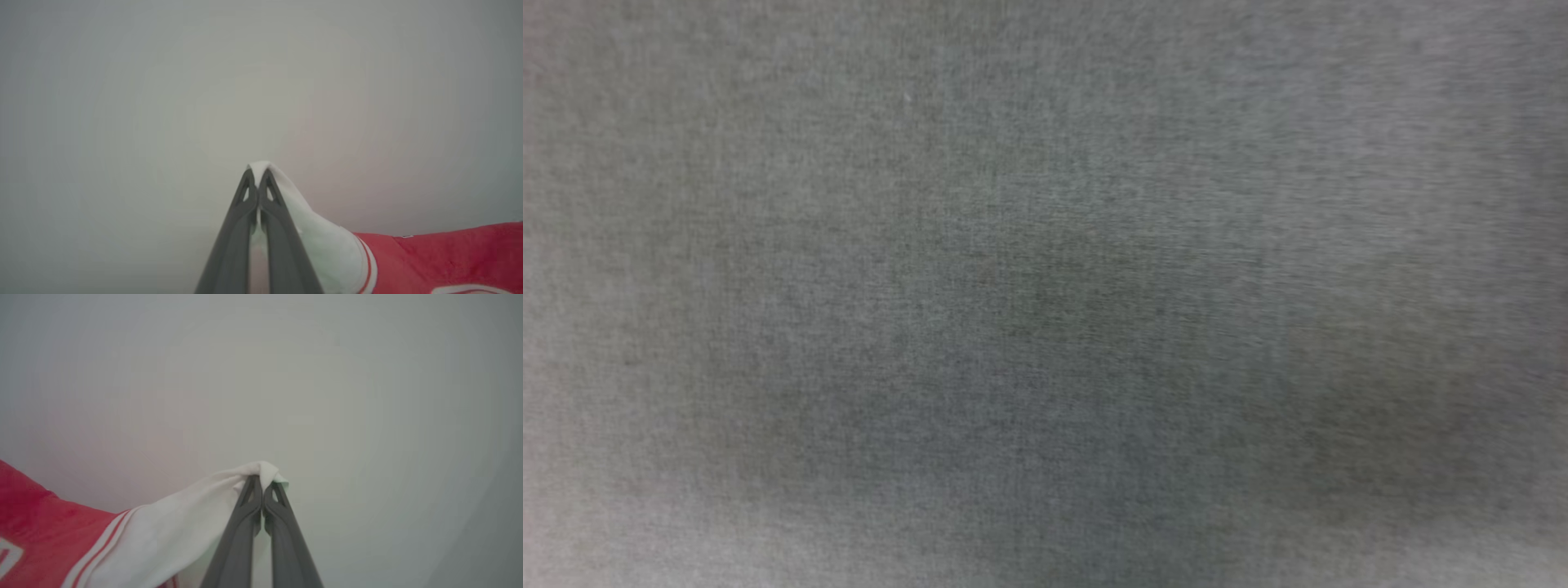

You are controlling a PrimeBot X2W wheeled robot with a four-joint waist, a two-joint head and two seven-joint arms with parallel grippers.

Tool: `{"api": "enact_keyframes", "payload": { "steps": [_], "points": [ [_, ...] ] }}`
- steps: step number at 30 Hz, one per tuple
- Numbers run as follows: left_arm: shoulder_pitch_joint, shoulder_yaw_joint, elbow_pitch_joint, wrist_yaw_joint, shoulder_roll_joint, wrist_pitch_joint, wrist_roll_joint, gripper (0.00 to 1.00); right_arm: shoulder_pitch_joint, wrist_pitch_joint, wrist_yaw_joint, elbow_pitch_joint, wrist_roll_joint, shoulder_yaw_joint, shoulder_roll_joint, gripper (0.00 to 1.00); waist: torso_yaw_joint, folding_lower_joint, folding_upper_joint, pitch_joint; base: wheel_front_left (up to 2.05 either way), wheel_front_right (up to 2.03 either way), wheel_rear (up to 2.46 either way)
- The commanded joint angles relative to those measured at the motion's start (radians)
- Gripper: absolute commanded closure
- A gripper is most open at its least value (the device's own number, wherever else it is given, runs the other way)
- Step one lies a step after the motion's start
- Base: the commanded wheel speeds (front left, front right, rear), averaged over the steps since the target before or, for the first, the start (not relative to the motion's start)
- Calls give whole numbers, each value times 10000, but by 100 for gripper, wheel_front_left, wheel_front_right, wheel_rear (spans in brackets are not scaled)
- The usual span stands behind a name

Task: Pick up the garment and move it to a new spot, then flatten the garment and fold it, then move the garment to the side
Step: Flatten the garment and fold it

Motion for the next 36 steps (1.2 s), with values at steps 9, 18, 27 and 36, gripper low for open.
{"api": "enact_keyframes", "payload": {
  "steps": [9, 18, 27, 36],
  "points": [
    [1624, -650, 30, -63, -204, 1117, -1105, 100, 1286, -7, -9, 672, 2256, 425, -193, 100, 710, 0, 0, -413, 0, 0, 0],
    [4233, -1736, -864, -64, 698, 3110, -2122, 100, 3316, 1466, -9, 817, 6153, 2124, -976, 100, 585, 0, 0, -2833, 0, 0, 0],
    [7527, -2380, -2585, -65, 1896, 3745, -2894, 100, 7203, 3885, -4, -1326, 8778, 2957, -2436, 100, 370, 0, 0, -5298, 0, 0, 0],
    [11662, -2465, -5849, 894, 3266, 4058, -3609, 100, 11995, 5946, -7, -4323, 10095, 2856, -3649, 100, 210, 0, 0, -6967, 0, 0, 0]
  ]
}}
